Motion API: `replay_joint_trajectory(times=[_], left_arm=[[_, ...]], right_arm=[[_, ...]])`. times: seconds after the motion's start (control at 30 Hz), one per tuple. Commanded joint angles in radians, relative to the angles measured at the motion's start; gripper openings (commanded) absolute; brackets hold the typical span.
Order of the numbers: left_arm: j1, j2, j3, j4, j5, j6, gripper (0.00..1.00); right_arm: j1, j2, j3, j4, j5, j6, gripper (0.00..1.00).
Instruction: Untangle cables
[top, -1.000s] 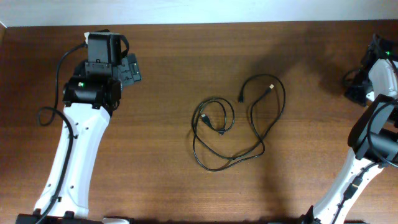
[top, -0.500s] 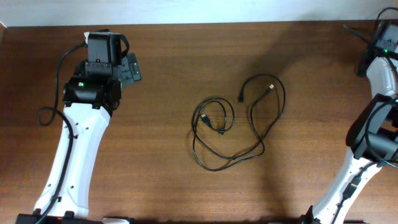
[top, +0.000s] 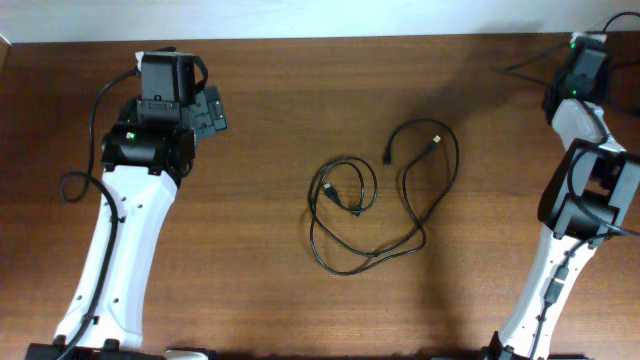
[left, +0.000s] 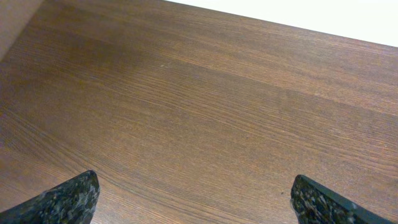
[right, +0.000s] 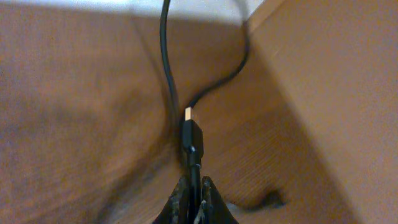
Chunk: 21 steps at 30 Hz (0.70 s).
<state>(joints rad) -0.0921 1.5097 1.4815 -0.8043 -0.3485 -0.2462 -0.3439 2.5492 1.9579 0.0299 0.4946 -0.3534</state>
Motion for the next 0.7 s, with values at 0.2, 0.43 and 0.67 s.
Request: replay_joint_trajectory(times=[0.2, 0.43, 0.67], left_arm=[[0.001, 0.000, -0.008, 0.002, -0.013, 0.016, 0.99], [0.001, 0.000, -0.008, 0.002, -0.014, 0.016, 0.99], [0.001, 0.000, -0.008, 0.005, -0.014, 0.016, 0.99]], right_arm=[[0.013, 0.008, 0.032, -0.106, 0.035, 0.157, 0.99], [0.050, -0.163, 0.267, -0.539, 0.010, 0.256, 0.99], [0.160, -0.260, 0.604, -1.321, -0.490, 0.178, 0.99]])
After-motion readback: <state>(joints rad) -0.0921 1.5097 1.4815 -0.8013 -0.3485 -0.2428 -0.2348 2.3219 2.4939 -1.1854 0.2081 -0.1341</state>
